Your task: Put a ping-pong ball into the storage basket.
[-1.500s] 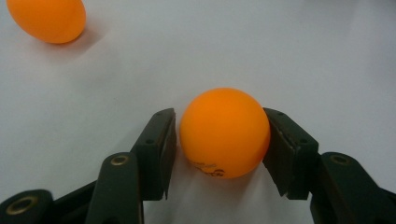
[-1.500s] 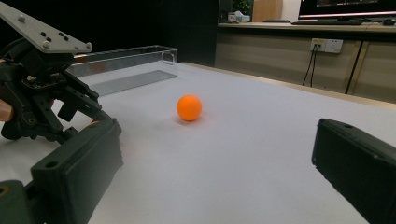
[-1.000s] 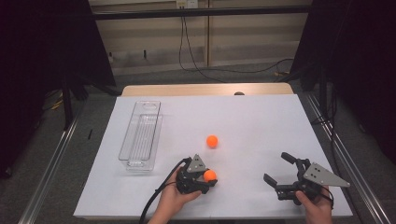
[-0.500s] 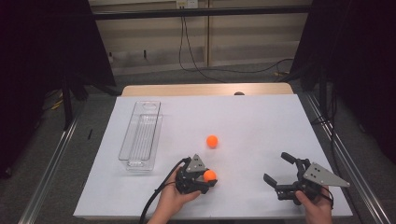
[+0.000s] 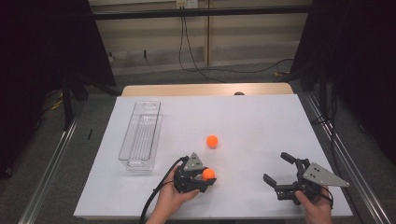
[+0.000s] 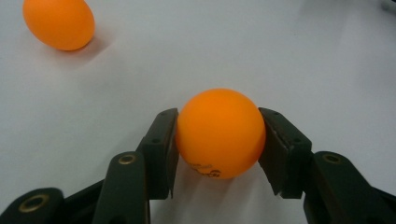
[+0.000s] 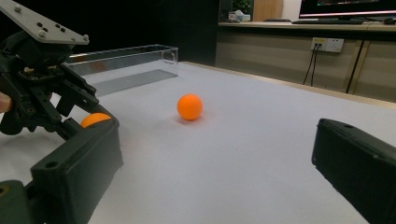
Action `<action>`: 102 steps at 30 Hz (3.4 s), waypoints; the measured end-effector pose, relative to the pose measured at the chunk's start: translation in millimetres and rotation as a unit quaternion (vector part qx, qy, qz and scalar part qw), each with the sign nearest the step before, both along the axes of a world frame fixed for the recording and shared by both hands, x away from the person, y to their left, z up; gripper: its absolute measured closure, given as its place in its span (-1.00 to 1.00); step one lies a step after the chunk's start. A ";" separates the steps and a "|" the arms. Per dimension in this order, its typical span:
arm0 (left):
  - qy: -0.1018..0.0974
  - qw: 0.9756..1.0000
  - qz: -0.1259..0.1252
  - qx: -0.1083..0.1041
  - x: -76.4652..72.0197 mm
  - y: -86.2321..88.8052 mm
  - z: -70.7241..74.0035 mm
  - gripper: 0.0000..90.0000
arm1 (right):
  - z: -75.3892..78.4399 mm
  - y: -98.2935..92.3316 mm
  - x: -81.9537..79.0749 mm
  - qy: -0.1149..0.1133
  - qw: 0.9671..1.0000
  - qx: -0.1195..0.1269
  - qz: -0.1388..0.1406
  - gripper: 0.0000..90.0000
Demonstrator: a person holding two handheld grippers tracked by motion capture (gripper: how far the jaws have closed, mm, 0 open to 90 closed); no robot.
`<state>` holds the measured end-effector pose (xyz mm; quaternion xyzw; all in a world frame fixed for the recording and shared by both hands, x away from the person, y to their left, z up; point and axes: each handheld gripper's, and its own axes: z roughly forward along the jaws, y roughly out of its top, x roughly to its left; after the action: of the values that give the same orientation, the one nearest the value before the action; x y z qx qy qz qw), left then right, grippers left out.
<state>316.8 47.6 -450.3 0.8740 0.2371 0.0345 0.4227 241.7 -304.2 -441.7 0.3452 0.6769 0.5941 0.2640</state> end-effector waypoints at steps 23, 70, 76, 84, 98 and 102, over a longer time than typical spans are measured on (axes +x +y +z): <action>0.006 1.000 0.017 -0.018 4.4 8.5 7.0 0.13 | -0.3 -0.3 0.1 0.000 1.000 -0.002 0.001 -0.98; 0.018 0.998 0.053 -0.034 11.2 20.1 22.4 0.13 | -0.6 -0.5 1.6 0.000 1.000 -0.005 0.001 -0.98; 0.019 0.998 0.059 -0.033 13.8 20.9 25.4 0.13 | -0.6 -0.4 1.6 0.000 1.000 -0.005 0.001 -0.98; 0.020 0.997 0.065 -0.036 17.4 21.9 29.7 0.13 | -0.7 -0.5 1.8 0.000 1.000 -0.004 0.000 -0.98; 0.020 0.997 0.067 -0.035 21.2 22.3 32.2 0.13 | -0.5 -0.7 2.2 0.001 1.000 -0.001 0.000 -0.98; 0.019 0.997 0.071 -0.035 22.0 24.8 33.9 0.13 | -0.6 -0.9 2.2 0.000 1.000 -0.001 0.000 -0.98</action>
<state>338.8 72.4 -416.4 0.8402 0.3075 0.0391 0.4449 243.9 -305.1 -442.3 0.3451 0.6776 0.5935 0.2638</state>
